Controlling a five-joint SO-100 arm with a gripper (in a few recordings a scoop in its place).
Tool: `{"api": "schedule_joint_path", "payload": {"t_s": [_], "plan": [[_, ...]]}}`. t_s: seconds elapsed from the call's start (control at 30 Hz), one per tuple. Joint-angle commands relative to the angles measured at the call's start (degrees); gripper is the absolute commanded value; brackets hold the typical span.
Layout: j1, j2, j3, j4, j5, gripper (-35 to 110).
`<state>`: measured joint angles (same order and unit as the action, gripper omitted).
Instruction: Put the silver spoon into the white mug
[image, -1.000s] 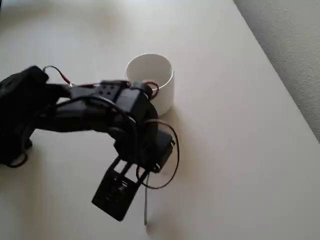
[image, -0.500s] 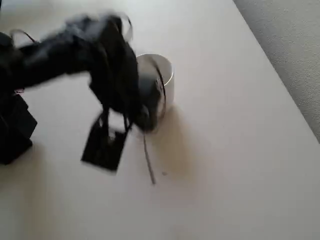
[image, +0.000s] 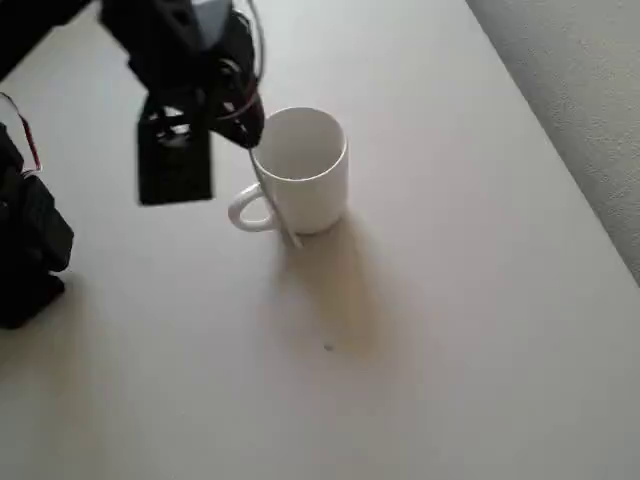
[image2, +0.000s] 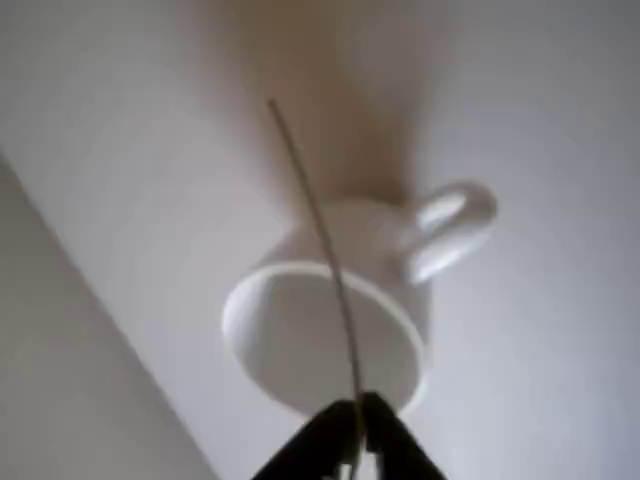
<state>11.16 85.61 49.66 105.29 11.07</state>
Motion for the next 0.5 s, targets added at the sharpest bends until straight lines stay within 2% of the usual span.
{"api": "schedule_joint_path", "payload": {"t_s": [0.0,0.47], "plan": [[-3.0,-1.8,-0.2,-1.9,0.6,-2],[-0.9,-12.2,-0.3,-8.0,-1.7,-2]]}}
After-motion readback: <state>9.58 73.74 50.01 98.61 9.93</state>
